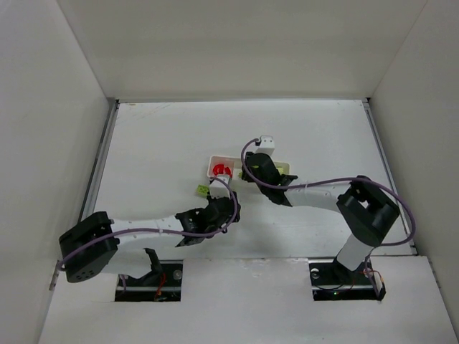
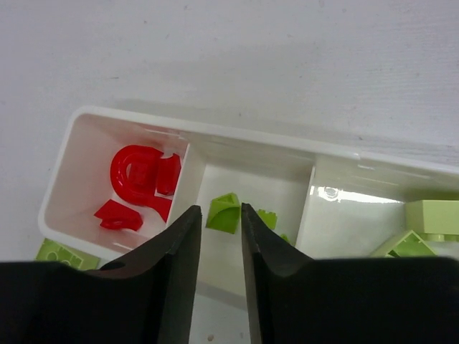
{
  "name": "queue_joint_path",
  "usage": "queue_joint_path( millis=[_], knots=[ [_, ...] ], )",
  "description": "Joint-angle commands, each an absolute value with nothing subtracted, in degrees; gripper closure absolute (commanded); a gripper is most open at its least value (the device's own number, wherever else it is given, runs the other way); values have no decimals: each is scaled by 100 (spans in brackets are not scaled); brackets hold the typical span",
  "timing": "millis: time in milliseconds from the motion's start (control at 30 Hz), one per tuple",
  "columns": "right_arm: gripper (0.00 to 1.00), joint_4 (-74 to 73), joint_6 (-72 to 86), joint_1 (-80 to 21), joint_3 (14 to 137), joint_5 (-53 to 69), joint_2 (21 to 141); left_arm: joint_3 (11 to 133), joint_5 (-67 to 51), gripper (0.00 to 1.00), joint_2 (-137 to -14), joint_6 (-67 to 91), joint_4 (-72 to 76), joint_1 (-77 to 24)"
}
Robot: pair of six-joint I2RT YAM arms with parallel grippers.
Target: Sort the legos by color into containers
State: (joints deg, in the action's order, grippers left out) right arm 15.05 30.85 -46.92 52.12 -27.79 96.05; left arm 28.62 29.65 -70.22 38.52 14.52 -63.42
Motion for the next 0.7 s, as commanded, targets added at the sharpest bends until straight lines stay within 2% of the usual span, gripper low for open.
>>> queue_joint_path(
  millis=[0,67,133,667],
  knots=[
    [61,1784,2980,-4689,5528,-2794,9650,2909,3129,60,-7311,3938,1748,-6482],
    [51,1775,2971,-4698,5467,-2882,9502,2962,3094,58,-7505,3868,1854,-6482],
    [48,1784,2979,-4698,5371,-2918,9335,3032,3076,58,-7654,3789,1898,-6456],
    [48,1837,3261,-4847,4061,-3059,8016,3533,2971,60,-8841,3358,2214,-6245]
  ],
)
